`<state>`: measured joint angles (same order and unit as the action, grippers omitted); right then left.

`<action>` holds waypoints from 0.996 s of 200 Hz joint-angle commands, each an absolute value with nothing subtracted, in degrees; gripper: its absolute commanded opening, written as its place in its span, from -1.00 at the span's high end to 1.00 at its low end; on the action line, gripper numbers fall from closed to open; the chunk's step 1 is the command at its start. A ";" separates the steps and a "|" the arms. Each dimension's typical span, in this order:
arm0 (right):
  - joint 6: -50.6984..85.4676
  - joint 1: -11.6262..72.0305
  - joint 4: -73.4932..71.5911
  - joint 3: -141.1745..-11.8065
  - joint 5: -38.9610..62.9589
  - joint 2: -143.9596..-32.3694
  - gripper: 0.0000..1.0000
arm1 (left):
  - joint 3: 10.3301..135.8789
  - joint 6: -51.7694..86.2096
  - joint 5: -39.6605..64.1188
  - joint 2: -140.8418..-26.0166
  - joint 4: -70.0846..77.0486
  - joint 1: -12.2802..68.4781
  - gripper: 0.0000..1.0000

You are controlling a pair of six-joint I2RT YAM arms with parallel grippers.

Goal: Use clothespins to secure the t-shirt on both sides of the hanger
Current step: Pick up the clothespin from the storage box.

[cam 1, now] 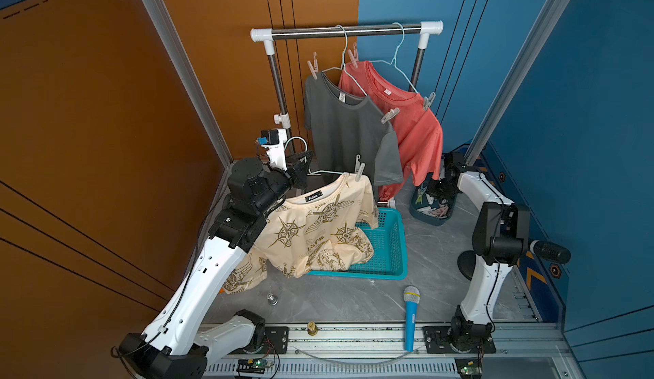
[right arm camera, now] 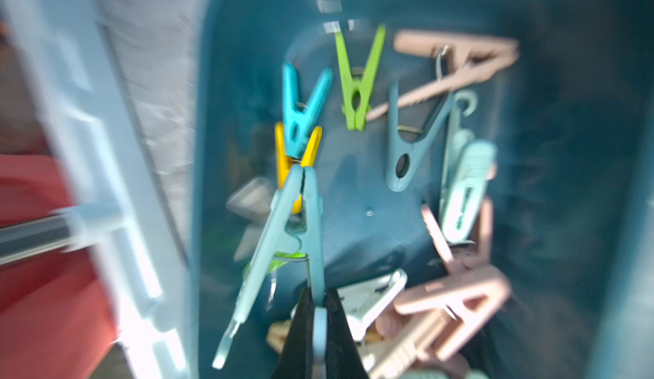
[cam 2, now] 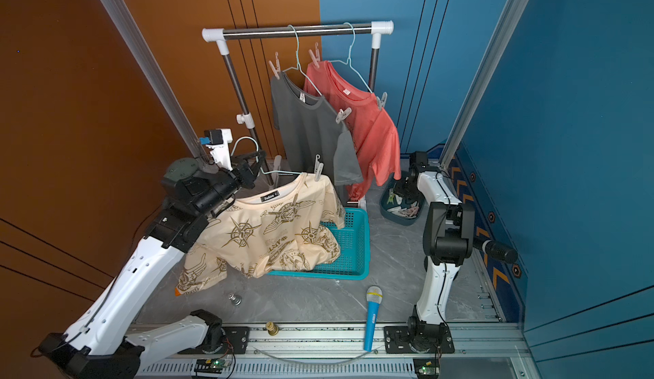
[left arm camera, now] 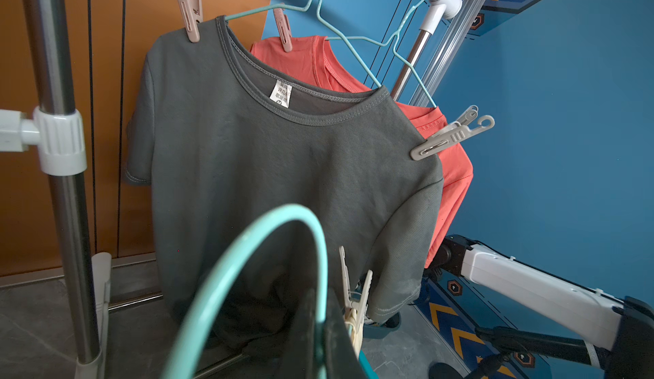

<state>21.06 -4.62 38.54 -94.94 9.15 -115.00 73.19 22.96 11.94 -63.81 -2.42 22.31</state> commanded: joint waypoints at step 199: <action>21.53 -5.36 38.50 -89.10 8.42 -113.95 0.85 | 73.75 23.73 11.70 -63.28 -0.53 21.86 0.81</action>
<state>21.06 -4.95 39.31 -90.19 7.75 -113.08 73.19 23.42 11.94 -63.81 -2.42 22.20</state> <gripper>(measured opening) 0.087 0.095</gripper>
